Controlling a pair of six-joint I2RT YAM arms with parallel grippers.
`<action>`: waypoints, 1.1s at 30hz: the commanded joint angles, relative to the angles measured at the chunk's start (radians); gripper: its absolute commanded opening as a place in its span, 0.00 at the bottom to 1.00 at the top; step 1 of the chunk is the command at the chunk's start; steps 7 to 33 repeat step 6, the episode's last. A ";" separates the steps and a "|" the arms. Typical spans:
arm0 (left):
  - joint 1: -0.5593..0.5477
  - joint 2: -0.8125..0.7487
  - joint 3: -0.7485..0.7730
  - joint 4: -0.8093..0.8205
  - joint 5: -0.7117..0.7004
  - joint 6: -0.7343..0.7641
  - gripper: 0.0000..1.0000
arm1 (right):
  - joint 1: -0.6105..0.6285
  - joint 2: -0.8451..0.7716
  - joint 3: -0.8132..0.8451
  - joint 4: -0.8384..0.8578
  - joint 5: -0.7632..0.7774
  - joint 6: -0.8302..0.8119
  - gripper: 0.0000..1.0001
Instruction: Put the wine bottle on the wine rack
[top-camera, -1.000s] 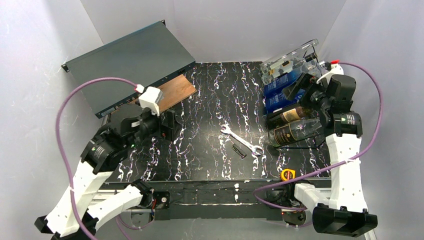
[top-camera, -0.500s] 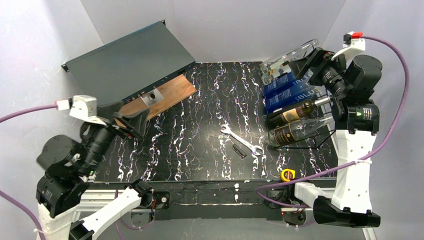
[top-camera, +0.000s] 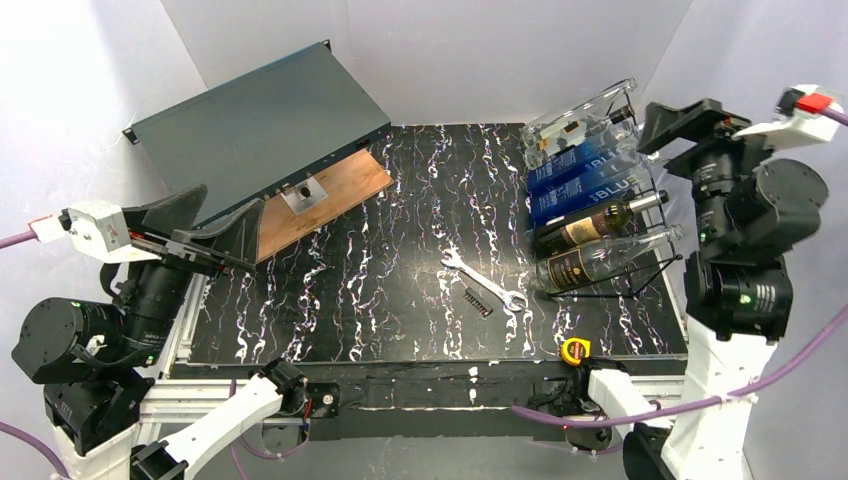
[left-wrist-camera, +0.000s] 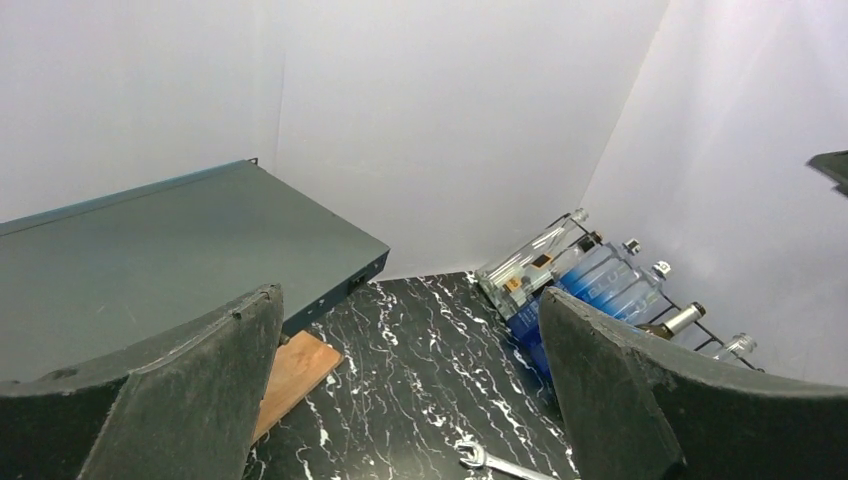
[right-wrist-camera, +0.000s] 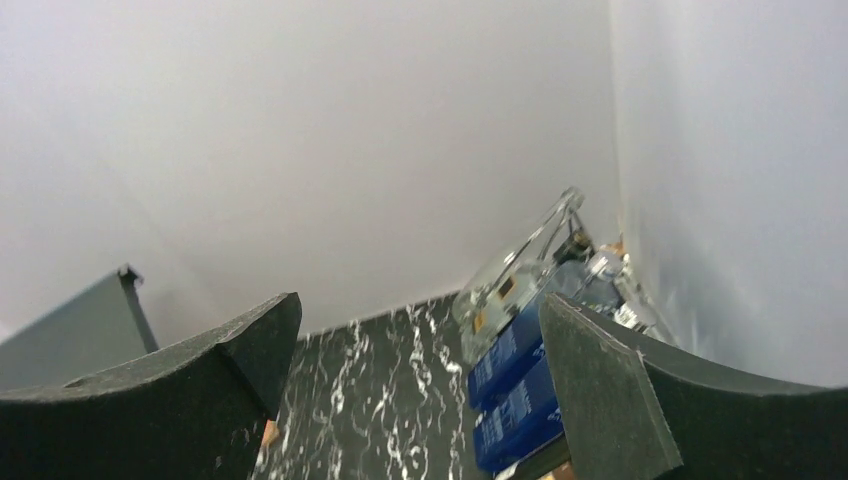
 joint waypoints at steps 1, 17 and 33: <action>-0.002 0.024 0.009 0.026 -0.043 0.015 0.98 | 0.003 -0.018 0.052 0.051 0.139 -0.014 0.98; -0.002 0.024 0.004 0.026 -0.053 0.013 0.98 | 0.022 -0.010 0.037 0.063 0.096 -0.029 0.98; -0.002 0.024 0.004 0.026 -0.053 0.013 0.98 | 0.022 -0.010 0.037 0.063 0.096 -0.029 0.98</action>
